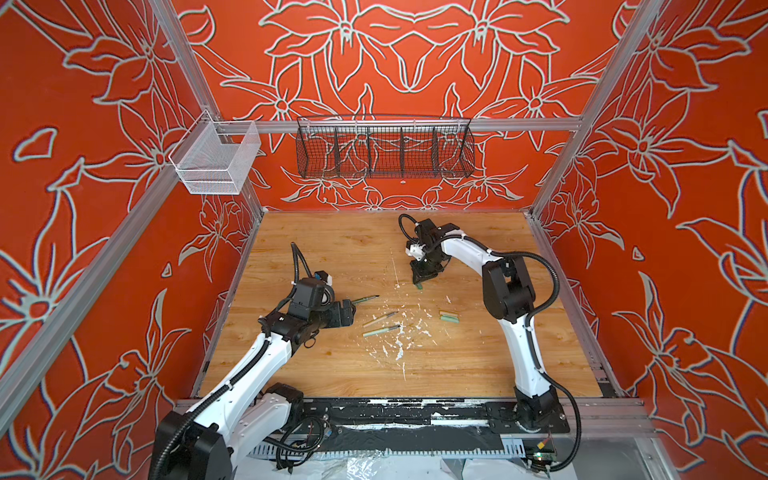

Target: Insert the pens into the pen caps

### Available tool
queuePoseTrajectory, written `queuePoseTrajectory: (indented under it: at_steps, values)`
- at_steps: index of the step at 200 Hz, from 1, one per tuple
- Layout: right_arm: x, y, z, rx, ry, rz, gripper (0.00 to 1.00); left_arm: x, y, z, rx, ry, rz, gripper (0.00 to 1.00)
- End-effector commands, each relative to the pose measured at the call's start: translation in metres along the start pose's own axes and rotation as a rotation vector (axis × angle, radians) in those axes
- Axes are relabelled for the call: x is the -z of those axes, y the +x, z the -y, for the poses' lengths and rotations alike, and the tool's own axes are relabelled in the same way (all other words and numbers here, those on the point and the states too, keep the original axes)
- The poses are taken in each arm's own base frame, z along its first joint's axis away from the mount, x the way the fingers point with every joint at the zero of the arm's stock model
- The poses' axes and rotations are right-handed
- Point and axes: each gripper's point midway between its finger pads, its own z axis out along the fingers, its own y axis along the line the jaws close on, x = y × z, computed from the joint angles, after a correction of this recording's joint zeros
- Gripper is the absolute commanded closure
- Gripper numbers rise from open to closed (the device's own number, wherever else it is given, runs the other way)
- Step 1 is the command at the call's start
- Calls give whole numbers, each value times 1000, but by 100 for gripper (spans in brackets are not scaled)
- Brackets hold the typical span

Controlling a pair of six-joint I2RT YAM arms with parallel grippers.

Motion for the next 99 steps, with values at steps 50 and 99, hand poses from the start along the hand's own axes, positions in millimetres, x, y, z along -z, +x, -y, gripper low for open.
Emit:
queuePoseTrajectory:
  at_steps: [50, 99]
  values:
    - [-15, 9, 10, 21, 30, -70, 73, 1, -4, 4, -21, 4, 5, 3]
    - [-14, 12, 13, 22, 52, -77, 75, -9, 4, 2, -30, -7, -50, 3]
